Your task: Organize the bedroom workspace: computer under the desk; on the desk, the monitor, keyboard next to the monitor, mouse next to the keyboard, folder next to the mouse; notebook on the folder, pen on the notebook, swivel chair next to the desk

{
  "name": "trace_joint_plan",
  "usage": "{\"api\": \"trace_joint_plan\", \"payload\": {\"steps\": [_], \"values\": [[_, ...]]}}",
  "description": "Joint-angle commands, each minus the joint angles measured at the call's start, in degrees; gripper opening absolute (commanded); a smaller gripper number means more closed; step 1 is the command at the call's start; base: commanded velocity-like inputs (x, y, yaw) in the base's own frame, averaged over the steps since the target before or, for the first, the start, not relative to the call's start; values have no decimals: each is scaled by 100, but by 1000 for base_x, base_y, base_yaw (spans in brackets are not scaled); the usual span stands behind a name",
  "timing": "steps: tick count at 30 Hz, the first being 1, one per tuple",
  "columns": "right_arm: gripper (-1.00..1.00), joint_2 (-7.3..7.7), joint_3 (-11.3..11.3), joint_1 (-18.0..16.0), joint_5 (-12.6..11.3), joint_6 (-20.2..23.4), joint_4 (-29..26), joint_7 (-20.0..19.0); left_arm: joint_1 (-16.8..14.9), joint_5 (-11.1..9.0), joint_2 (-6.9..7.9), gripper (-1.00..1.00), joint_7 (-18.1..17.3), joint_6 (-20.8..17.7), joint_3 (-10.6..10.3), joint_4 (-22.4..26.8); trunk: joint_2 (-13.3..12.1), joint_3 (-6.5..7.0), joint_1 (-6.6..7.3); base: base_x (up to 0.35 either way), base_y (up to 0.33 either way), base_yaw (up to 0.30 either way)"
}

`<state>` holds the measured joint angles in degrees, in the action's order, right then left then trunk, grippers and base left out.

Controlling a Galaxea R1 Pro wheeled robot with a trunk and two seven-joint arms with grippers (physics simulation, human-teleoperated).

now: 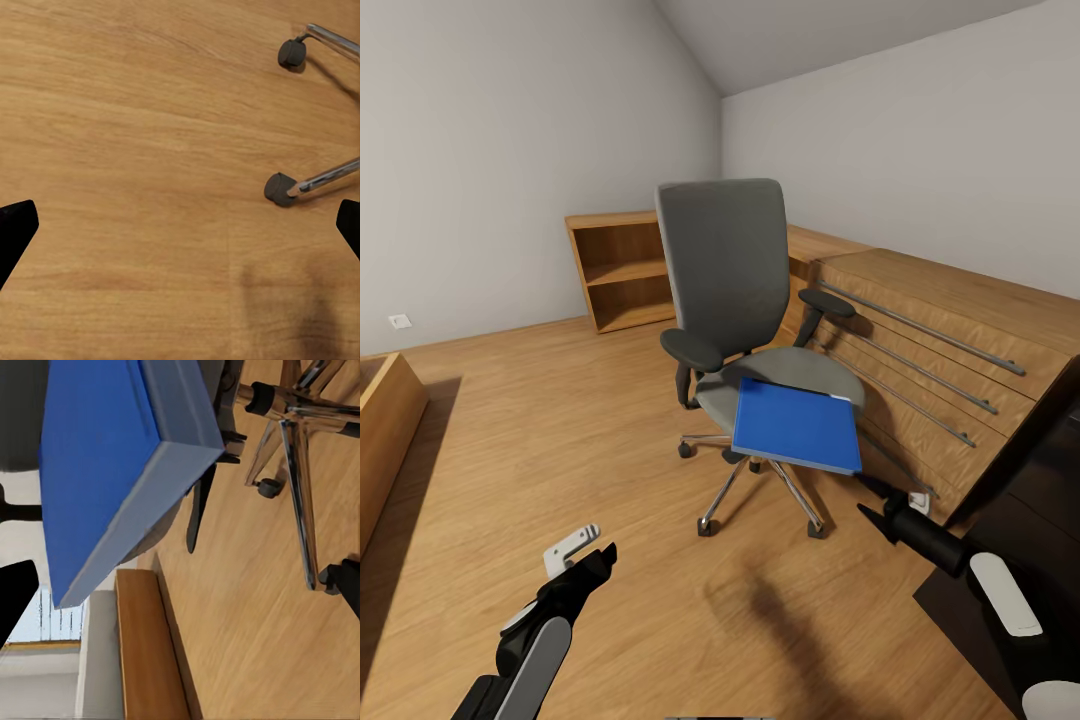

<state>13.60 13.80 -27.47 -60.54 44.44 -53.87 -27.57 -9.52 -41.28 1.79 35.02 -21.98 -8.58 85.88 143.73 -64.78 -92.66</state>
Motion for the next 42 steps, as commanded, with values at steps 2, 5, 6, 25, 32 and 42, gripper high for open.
{"api": "trace_joint_plan", "payload": {"steps": [2, 5, 6, 25, 32, 42], "values": [[100, 1, 16, -4, 7, 37, 57, -287, -3, -40, 6, 100, 49, -5, -12, 8, 2, -5, 1, 0, 0, 0], [100, 2, 17, -4, 1, 37, 131, -419, -1, -39, 6, 100, 49, -7, -12, 8, 2, -5, 1, 0, 0, 0], [100, 2, 17, -4, 1, 38, 136, -437, -2, -38, 6, 100, 49, -7, -12, 8, 2, -5, 1, 0, 0, 0], [100, 27, 271, -4, -7, 30, 387, -749, -3, -28, 6, 100, 49, 6, -46, 8, 2, -5, 1, 41, 0, 0], [100, 21, 436, -4, -10, 21, 622, -742, -3, -29, 6, 100, 49, 1, -47, 8, 2, -5, 1, 13, 0, 0], [100, 4, 465, -4, -2, -35, 673, -728, -4, -13, 6, 100, 49, 14, -47, 8, 2, -5, 1, 37, 14, 0]]}}
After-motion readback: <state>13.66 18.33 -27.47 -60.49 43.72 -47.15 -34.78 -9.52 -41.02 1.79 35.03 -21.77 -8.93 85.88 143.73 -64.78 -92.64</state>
